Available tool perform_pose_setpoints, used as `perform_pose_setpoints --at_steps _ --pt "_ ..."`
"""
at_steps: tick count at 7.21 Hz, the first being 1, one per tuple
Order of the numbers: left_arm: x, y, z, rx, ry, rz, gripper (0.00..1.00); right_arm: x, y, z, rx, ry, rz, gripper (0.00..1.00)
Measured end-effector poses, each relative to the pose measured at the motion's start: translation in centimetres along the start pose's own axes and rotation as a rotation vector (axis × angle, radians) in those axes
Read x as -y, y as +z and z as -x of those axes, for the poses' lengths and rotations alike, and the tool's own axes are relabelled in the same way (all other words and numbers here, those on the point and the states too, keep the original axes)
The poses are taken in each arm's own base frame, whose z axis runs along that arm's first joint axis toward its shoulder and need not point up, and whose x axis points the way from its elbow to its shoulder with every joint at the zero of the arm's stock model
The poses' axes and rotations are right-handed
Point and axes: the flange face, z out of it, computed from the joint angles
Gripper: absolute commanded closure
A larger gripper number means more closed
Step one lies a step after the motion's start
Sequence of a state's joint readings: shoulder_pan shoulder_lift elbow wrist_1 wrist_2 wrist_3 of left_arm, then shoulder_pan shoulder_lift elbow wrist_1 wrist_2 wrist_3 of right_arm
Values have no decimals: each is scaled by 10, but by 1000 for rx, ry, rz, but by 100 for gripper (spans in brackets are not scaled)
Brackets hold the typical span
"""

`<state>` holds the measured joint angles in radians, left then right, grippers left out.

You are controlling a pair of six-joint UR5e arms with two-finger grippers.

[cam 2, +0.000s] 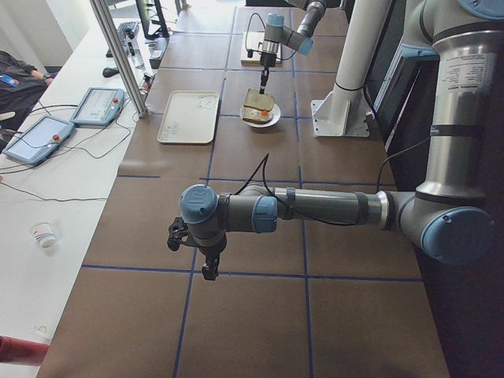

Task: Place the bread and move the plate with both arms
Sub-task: 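Carry the bread slice with the right gripper over the white plate, then lower the bread onto the egg and open the right gripper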

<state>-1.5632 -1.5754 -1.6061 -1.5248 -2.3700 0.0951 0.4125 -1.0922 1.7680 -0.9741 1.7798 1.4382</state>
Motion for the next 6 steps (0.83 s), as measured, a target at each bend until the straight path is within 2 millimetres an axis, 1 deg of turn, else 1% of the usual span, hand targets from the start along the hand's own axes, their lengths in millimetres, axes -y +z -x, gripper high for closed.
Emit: perform_pose_setpoints --at_steps 2,3,5,6 --pt "0 0 0 0 0 0 0 -5 17 -7 -30 -3 4 100" --pt "0 0 0 0 0 0 0 -4 23 -11 -44 -8 5 90" --pt "0 0 0 0 0 0 0 -3 33 -19 -66 -19 7 0" --pt "0 0 0 0 0 0 0 -2 34 -20 -69 -17 6 0"
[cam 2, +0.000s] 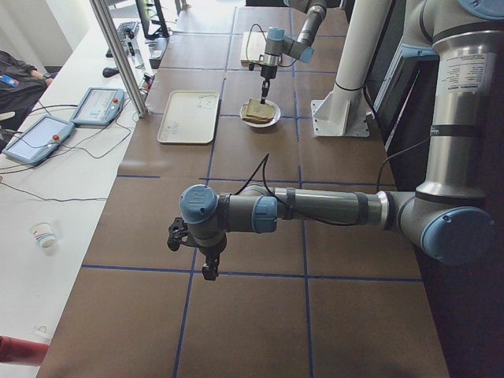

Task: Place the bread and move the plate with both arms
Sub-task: 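Lower the bread onto the egg and open the right gripper, then withdraw the right arm while the left arm reaches toward the plate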

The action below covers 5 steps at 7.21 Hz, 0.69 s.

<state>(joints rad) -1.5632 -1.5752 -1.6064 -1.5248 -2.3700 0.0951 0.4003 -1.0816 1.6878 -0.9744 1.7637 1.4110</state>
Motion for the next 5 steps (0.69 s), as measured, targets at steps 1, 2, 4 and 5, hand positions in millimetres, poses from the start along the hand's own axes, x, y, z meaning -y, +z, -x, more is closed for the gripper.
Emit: perform_pose_setpoints --at_steps 1,2,4,5 --pt "0 -1 -1 0 1 -1 0 4 -1 0 0 3 -7 0" --pt "1 -3 -3 0 7 -6 0 15 -8 -2 3 8 -20 0" --pt "11 -5 -20 -4 50 -37 0 61 -44 -9 2 41 -14 0" --pt "24 2 -46 -27 55 -58 0 92 -72 -19 -21 71 -11 0"
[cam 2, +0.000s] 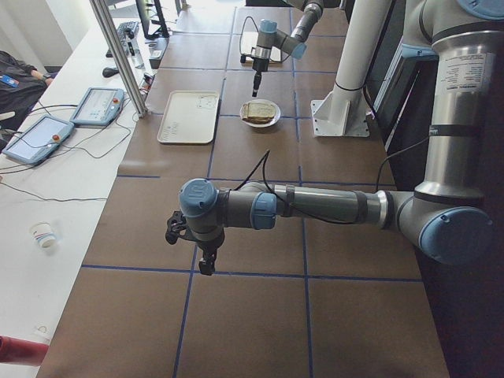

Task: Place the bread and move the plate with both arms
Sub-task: 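Withdraw the right arm while the left arm reaches toward the plate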

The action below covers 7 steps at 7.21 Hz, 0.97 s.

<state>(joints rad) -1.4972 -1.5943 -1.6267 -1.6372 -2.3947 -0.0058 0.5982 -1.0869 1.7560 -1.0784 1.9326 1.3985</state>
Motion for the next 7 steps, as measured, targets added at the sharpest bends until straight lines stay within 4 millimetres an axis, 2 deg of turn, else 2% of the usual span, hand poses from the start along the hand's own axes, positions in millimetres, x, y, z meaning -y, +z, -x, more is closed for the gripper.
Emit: perform_pose_setpoints --at_steps 2,4,5,7 --pt "23 27 -77 -77 -49 -80 0 59 -52 -26 -136 -26 -33 0" --pt "26 52 -162 -222 -150 -148 0 100 -103 -68 -339 -189 -12 0" --pt "26 57 -201 -305 -211 -158 0 114 -125 -99 -417 -271 22 0" --pt "28 62 -266 -440 -316 -142 0 138 -163 -180 -478 -365 103 0"
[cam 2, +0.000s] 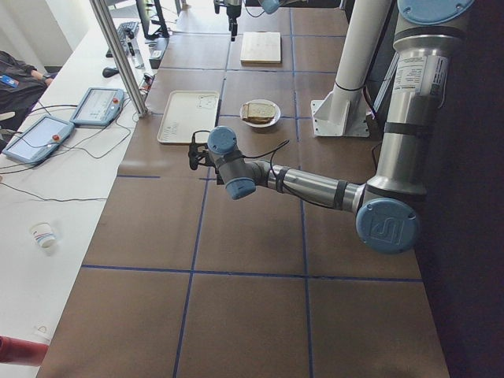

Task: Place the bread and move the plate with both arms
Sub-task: 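Withdraw the right arm while the left arm reaches toward the plate, then move the left gripper to the plate rim and grip it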

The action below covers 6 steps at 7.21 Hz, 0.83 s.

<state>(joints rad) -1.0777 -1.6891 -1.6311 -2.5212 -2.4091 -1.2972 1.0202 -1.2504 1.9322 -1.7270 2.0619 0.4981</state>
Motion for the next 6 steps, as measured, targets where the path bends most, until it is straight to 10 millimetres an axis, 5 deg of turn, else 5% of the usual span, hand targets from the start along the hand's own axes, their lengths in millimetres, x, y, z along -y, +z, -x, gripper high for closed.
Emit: perform_pose_setpoints --at_steps 2,6 --pt "-29 32 -33 -109 -100 -17 1 -22 4 -81 8 -34 55 0" --pt "-105 104 -97 -301 -274 9 43 -49 10 -200 110 -37 114 0"
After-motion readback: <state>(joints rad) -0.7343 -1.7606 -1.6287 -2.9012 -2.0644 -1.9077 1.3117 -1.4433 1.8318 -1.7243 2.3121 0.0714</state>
